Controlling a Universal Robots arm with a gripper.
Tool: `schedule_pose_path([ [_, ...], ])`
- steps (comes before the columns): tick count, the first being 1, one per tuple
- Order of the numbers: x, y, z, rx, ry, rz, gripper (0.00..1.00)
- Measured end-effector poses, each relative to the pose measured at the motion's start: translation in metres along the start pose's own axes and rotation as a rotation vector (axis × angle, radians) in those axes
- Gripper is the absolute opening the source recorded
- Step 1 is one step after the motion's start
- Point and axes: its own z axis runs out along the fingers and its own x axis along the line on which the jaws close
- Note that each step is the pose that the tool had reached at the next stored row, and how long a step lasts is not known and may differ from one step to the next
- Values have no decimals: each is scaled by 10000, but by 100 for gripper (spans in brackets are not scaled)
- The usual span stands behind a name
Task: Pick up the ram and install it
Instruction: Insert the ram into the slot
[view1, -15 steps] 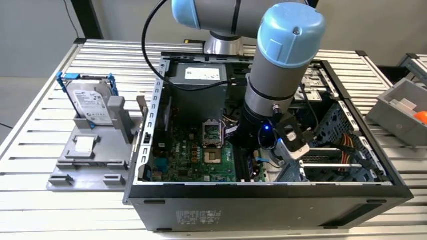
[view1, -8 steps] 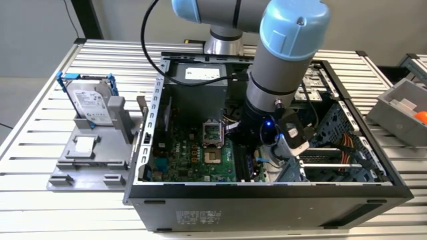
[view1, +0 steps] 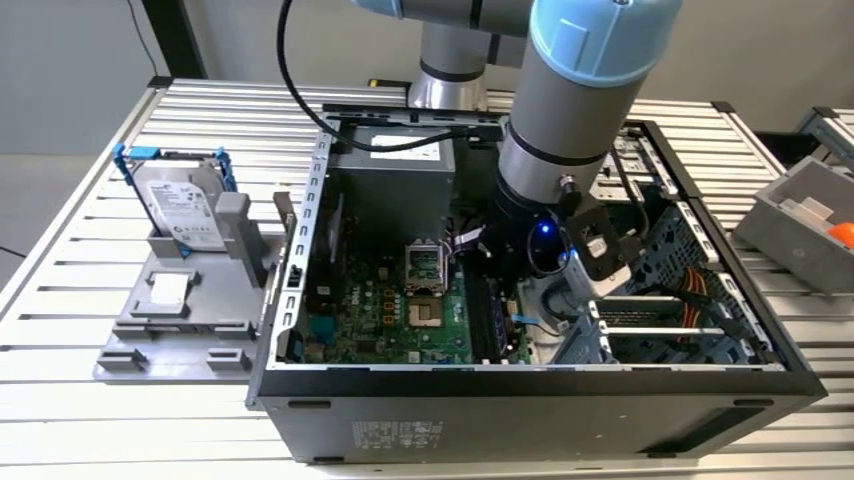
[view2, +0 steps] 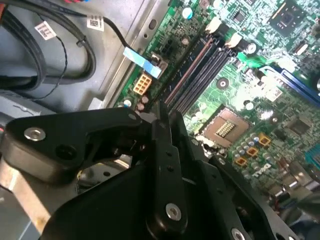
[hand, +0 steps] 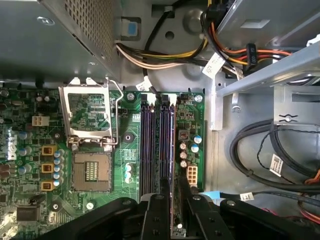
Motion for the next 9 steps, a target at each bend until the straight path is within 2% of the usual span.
schedule_pose_path([
  [9, 0, 0, -12, 1, 1, 0, 0],
])
